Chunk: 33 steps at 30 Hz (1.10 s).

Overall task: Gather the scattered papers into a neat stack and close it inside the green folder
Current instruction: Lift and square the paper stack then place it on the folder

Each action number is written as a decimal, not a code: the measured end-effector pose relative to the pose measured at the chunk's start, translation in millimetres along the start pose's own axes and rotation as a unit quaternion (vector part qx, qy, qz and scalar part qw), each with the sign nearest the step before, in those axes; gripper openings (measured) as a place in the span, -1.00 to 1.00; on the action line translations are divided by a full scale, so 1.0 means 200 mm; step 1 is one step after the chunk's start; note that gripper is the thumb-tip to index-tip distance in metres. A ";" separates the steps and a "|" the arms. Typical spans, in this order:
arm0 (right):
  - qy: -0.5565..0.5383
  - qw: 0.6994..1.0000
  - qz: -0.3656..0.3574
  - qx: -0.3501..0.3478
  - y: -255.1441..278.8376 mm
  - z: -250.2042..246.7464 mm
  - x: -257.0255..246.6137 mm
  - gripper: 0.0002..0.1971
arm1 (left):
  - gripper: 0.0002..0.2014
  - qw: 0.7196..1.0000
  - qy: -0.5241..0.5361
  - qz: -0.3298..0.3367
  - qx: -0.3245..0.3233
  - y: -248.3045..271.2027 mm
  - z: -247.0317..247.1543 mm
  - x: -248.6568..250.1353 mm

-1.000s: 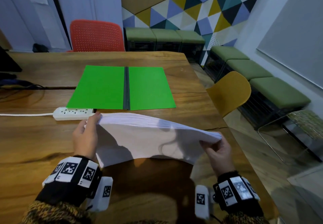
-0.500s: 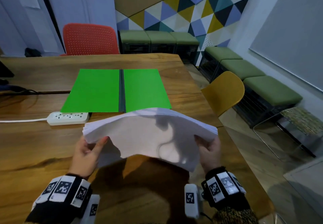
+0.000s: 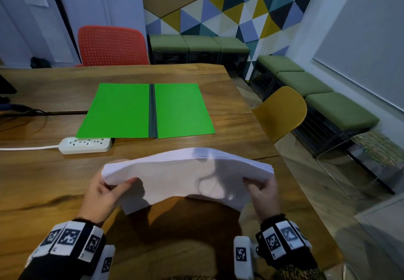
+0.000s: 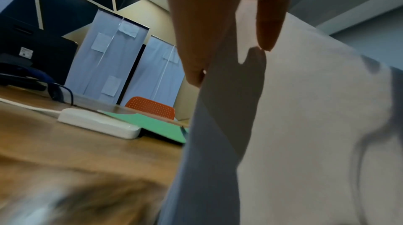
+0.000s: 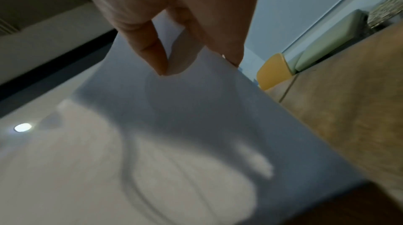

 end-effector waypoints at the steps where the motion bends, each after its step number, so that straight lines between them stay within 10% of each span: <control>1: -0.001 1.000 0.019 0.000 0.01 0.00 0.03 -0.56 | -0.71 1.000 0.000 -0.006 -0.001 0.02 0.01 -0.01; 17: -0.011 0.998 0.047 -0.032 0.02 0.02 0.11 -0.49 | -0.57 0.998 -0.041 -0.020 0.043 0.01 0.01 -0.10; 23: 0.023 0.998 0.049 -0.016 0.05 0.02 0.18 -0.65 | -0.31 0.998 -0.033 -0.032 -0.034 0.04 0.03 -0.12; 26: 0.069 0.996 0.003 -0.049 0.01 0.05 0.06 -0.61 | -0.65 0.998 -0.060 -0.019 -0.019 0.03 0.02 -0.06; 30: 0.197 0.961 -0.173 -0.085 -0.06 0.09 -0.32 -0.68 | -0.01 0.962 -0.192 0.185 0.061 0.00 -0.03 0.27; 33: 0.354 0.877 -0.313 -0.083 -0.05 0.19 -0.60 -0.84 | 0.07 0.911 -0.281 0.288 -0.089 0.04 0.21 0.49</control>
Point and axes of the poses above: each hand's wrist, its own y-axis away from the middle knuckle, its own z-axis out of the palm, x = y × z, the point moved 7 cm from there along -y, towards the middle knuckle, and after that the axes turned 8 degrees about y, right-handed, at the moved point
